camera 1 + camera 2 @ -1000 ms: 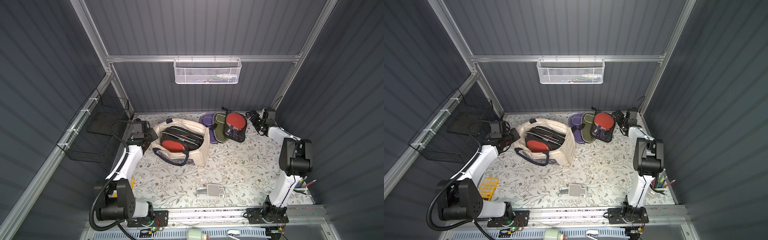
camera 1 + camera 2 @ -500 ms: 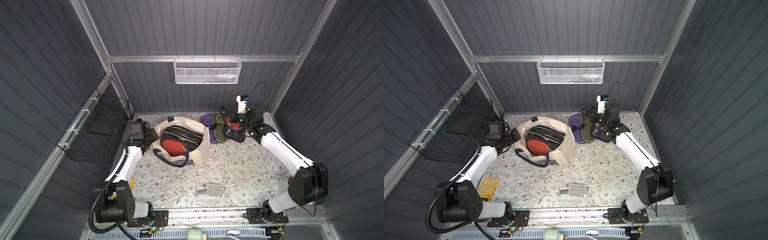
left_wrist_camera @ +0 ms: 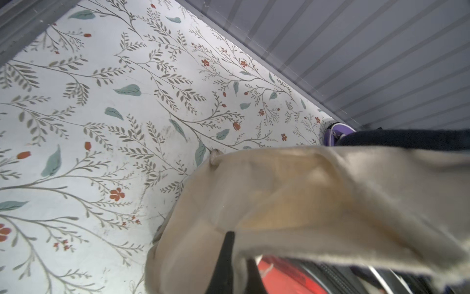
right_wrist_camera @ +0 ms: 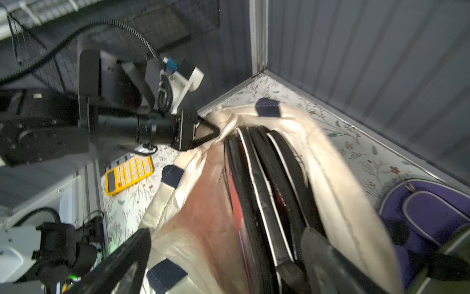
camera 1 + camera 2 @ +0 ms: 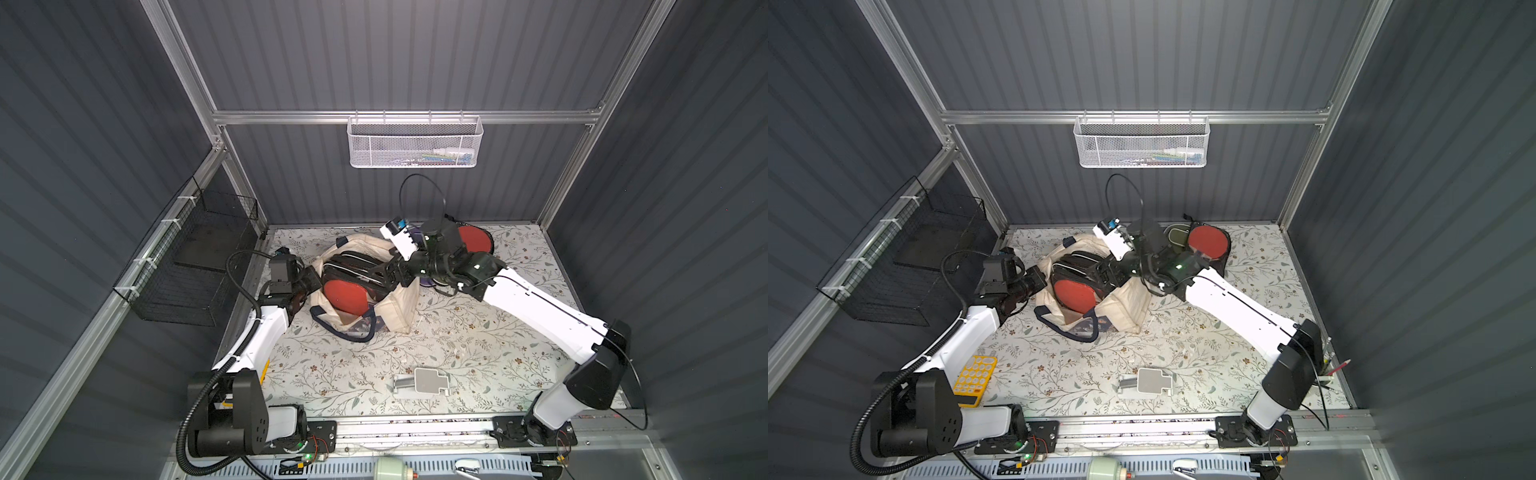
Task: Remove the ping pong set from the canvas bag
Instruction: Place the ping pong set at the ping pong set, then pick up the ping pong set from the canvas bag.
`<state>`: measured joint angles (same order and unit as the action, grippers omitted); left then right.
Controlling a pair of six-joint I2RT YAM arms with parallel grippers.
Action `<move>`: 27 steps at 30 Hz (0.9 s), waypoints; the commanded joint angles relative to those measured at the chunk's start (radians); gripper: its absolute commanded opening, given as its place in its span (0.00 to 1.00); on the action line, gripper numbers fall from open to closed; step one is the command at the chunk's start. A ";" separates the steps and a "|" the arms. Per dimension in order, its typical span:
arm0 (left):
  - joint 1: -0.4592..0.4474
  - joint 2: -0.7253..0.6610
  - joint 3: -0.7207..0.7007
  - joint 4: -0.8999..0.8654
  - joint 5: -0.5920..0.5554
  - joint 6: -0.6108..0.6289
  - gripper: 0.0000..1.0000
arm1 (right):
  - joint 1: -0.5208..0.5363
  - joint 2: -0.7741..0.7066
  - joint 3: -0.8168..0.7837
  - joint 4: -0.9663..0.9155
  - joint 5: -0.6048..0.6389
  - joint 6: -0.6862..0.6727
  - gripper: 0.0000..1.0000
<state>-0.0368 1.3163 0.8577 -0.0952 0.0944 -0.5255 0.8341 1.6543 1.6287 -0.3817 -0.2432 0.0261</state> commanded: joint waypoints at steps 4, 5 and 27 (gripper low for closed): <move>-0.008 0.000 -0.059 -0.030 -0.011 -0.025 0.00 | 0.071 0.158 0.152 -0.207 0.053 -0.104 0.80; -0.008 -0.001 -0.060 -0.029 -0.014 -0.025 0.00 | 0.076 0.181 0.178 -0.225 0.052 -0.106 0.78; -0.008 -0.068 -0.066 -0.085 -0.074 -0.014 0.00 | 0.043 0.520 0.494 -0.351 0.051 -0.108 0.72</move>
<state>-0.0406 1.2606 0.8085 -0.0704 0.0437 -0.5354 0.8959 2.1620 2.0911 -0.7151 -0.1944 -0.0864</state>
